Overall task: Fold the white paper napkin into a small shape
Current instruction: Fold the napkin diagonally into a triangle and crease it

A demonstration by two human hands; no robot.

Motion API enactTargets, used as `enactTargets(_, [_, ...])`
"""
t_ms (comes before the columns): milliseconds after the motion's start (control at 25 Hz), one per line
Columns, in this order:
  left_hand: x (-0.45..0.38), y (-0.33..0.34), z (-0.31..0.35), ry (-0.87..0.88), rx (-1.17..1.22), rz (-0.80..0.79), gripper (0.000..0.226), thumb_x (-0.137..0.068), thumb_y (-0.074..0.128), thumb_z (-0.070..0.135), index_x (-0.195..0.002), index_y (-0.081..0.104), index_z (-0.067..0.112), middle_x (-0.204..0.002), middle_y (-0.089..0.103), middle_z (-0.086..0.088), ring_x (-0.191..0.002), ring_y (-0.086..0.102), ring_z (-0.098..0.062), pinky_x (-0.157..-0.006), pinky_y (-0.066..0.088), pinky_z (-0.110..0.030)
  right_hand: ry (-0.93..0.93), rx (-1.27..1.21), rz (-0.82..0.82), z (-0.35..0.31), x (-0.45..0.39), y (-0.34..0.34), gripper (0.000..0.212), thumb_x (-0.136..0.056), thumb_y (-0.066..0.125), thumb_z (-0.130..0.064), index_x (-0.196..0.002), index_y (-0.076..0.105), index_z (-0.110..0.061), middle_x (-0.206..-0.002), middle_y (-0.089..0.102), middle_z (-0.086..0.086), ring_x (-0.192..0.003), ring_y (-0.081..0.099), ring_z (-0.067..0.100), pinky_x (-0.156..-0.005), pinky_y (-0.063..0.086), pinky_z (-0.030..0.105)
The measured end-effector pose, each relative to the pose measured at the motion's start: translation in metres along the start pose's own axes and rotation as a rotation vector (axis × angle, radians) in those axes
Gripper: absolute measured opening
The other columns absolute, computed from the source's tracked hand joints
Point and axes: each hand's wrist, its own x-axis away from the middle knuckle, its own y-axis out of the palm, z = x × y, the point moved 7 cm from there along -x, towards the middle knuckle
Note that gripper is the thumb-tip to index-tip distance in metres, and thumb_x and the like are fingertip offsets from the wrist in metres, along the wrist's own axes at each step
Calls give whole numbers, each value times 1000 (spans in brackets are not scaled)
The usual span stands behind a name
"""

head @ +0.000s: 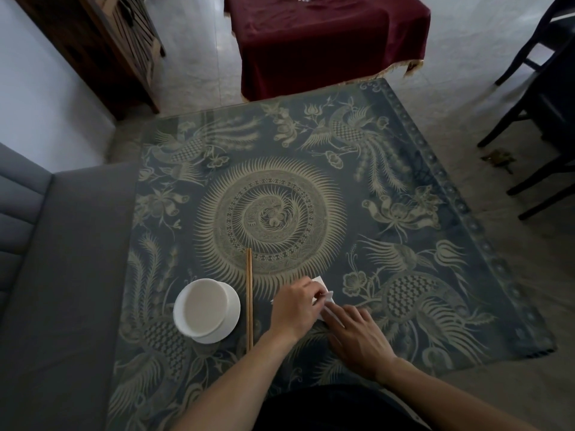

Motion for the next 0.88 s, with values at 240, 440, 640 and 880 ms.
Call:
enactTargets(240, [7, 15, 5, 31, -64, -58, 1, -86, 69, 19, -87, 70, 19, -85, 67, 4, -79, 62, -16, -70, 47, -32, -3, -46, 45, 31, 34, -3, 36, -90, 58, -32, -124, 60, -24, -123, 59, -3, -103, 58, 21, -80, 47, 36])
enactTargets(440, [15, 30, 9, 63, -151, -97, 11, -82, 70, 16, -92, 66, 20, -85, 68, 3, -78, 63, -19, -67, 46, -35, -36, -62, 36, 33, 45, -4, 38, -91, 56, -31, -129, 60, -25, -129, 59, -2, -112, 57, 21, -86, 48, 36])
enactTargets(640, [22, 42, 10, 54, -215, -147, 13, -80, 73, 21, -84, 60, 21, -79, 63, 4, -74, 61, -20, -64, 42, -32, -34, -92, -4, 32, 47, -5, 47, -90, 57, -33, -136, 52, -29, -134, 55, -3, -116, 54, 20, -92, 46, 35])
enactTargets(880, [25, 46, 11, 62, -254, -166, 14, -83, 71, 30, -80, 61, 19, -78, 61, 2, -73, 60, -21, -63, 45, -34, -33, -106, -28, 34, 47, -5, 49, -92, 55, -35, -140, 49, -30, -137, 52, -3, -119, 52, 21, -93, 45, 36])
